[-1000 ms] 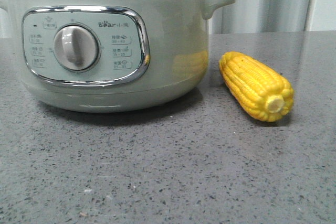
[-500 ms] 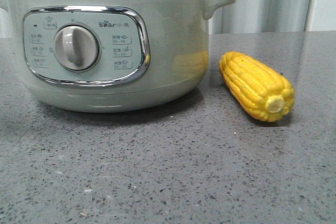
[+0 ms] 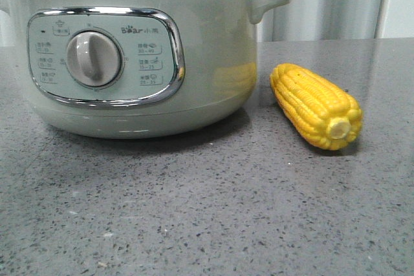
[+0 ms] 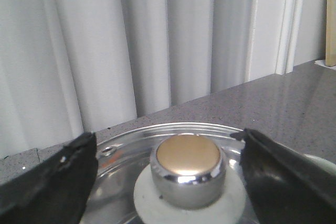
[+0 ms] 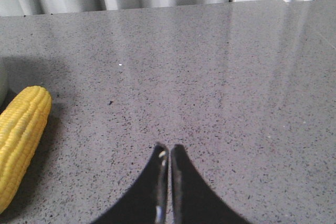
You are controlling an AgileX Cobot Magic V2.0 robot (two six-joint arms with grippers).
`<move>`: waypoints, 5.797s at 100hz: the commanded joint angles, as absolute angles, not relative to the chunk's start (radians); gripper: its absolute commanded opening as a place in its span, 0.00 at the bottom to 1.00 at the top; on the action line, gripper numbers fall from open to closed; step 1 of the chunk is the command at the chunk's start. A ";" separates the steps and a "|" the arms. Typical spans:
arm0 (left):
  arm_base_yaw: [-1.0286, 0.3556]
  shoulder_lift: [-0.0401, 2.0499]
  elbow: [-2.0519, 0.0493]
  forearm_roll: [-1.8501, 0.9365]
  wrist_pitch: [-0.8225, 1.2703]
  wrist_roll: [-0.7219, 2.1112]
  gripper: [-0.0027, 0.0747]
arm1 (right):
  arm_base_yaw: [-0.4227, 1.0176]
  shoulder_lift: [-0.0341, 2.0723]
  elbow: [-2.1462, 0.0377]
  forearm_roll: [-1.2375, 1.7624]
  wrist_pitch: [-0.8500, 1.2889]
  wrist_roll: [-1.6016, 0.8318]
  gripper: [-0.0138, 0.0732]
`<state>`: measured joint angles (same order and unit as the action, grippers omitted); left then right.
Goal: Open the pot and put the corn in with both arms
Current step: 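Lower the left gripper and grasp the metal lid knob, then lift the glass lid up off the pot with the left gripper, then carry the lid beside the pot, set it on the table, open left gripper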
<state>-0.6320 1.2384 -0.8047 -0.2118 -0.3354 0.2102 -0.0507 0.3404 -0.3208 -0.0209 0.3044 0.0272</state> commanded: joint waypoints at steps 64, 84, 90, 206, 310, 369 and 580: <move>-0.641 1.412 -0.978 -0.217 -0.418 0.180 0.63 | -0.050 0.356 -0.352 -0.022 0.231 0.025 0.07; -0.641 1.412 -0.978 -0.230 -0.421 0.180 0.30 | -0.050 0.356 -0.352 -0.022 0.231 0.025 0.07; -0.641 1.412 -0.978 -0.230 -0.421 0.180 0.18 | -0.050 0.356 -0.352 -0.022 0.231 0.025 0.07; -0.606 1.213 -1.070 -0.214 -0.374 0.227 0.01 | -0.050 0.356 -0.352 -0.022 0.231 0.025 0.07; -0.125 0.658 -0.430 -0.301 -0.455 0.289 0.01 | -0.050 0.356 -0.352 -0.022 0.229 0.025 0.07; -0.125 0.957 -0.369 -0.299 -0.611 0.289 0.01 | -0.050 0.356 -0.352 -0.022 0.225 0.025 0.07; -0.161 1.095 -0.374 -0.182 -0.534 0.283 0.57 | 0.087 0.445 -0.502 0.007 0.408 0.025 0.38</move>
